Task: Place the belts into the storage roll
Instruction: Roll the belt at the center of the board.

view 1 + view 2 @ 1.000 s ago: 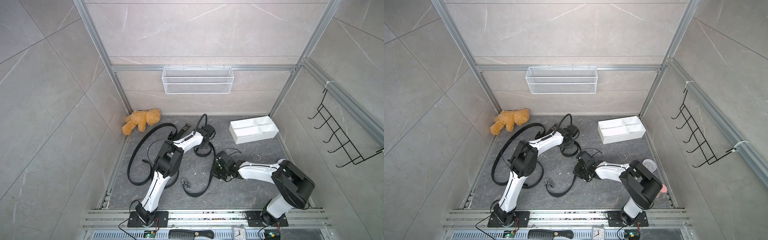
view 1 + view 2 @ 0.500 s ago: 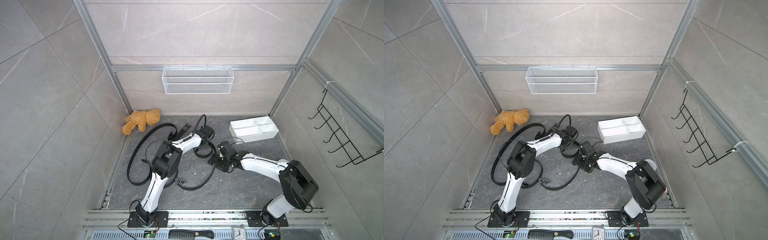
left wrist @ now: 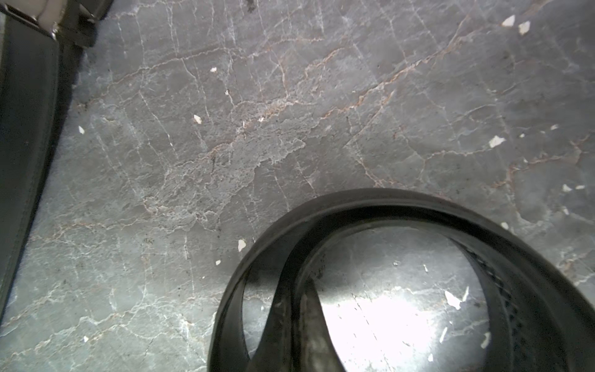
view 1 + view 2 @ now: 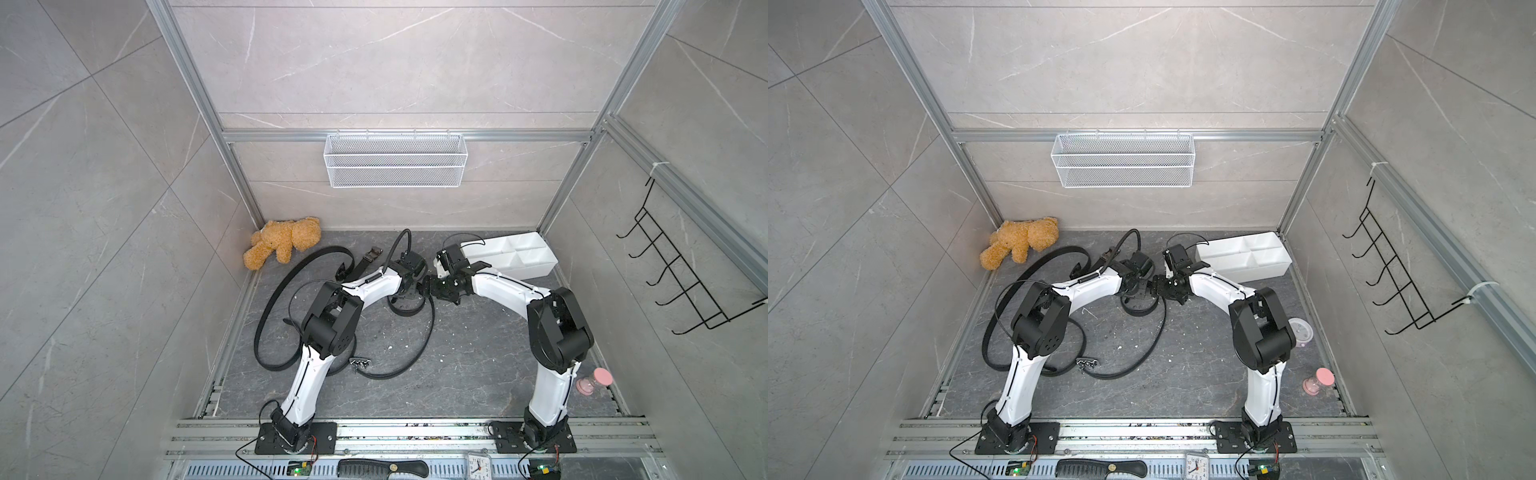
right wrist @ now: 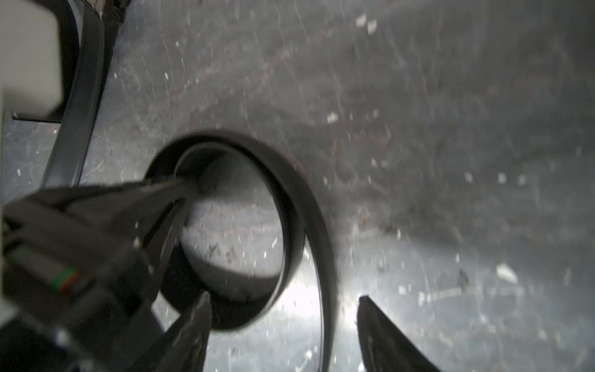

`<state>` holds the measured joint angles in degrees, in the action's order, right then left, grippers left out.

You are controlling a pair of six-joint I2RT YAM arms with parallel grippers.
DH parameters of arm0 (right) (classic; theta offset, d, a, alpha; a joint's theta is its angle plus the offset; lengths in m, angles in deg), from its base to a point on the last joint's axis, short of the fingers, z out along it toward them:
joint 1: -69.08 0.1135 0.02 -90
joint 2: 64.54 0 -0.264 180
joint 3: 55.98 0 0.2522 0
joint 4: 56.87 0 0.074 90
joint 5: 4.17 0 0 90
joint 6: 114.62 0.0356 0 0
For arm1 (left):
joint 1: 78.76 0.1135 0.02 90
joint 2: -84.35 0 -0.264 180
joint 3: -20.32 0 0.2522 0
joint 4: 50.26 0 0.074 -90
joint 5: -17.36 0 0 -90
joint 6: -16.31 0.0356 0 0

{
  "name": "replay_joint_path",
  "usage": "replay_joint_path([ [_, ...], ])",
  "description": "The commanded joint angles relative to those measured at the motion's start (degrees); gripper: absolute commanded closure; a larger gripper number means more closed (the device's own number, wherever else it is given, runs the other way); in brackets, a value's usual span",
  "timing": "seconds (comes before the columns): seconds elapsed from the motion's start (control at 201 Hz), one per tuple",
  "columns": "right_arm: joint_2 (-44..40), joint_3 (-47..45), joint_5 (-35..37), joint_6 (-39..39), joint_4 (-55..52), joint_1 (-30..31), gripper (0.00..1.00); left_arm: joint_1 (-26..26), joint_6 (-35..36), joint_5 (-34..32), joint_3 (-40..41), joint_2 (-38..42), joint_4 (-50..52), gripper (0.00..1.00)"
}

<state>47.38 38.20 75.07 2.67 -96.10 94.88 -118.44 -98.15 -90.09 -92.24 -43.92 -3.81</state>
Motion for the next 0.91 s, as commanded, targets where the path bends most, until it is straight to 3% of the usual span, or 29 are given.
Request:
replay_joint_path([
  [0.0,4.5,2.2,-0.6,-2.7,-1.4,-1.1,0.31,1.4,-0.2,6.4,3.9,-6.0,-1.3,1.00],
  [0.338,9.0,2.0,-2.4,-1.0,3.7,-1.1,0.45,1.5,-0.1,8.7,4.3,-5.7,-2.1,1.00],
  [0.403,10.0,2.8,-1.9,-1.0,3.2,-1.1,0.55,1.5,0.2,9.2,4.3,-5.7,-2.1,1.00],
  [0.557,10.6,2.9,1.8,-0.4,0.4,-1.2,0.91,1.5,0.6,10.1,4.4,-5.7,-2.2,1.00],
  [0.632,9.2,1.0,2.9,0.2,0.5,-1.2,0.96,1.4,0.6,10.7,5.1,-2.4,-2.7,1.00],
  [0.712,7.5,-1.1,3.9,0.7,0.3,-1.2,0.98,1.4,0.8,10.9,6.1,0.3,-3.0,0.77],
  [0.781,5.9,-2.8,4.7,1.2,-0.2,-1.1,0.98,1.4,0.9,10.9,8.3,4.4,-3.8,0.51],
  [0.841,4.4,-4.5,5.4,1.5,-0.4,-1.1,0.98,1.4,0.5,10.5,11.2,8.9,-5.1,0.21],
  [0.901,3.1,-6.1,6.2,2.0,-0.5,-1.2,0.98,1.4,0.3,10.0,13.8,13.5,-6.1,0.04],
])
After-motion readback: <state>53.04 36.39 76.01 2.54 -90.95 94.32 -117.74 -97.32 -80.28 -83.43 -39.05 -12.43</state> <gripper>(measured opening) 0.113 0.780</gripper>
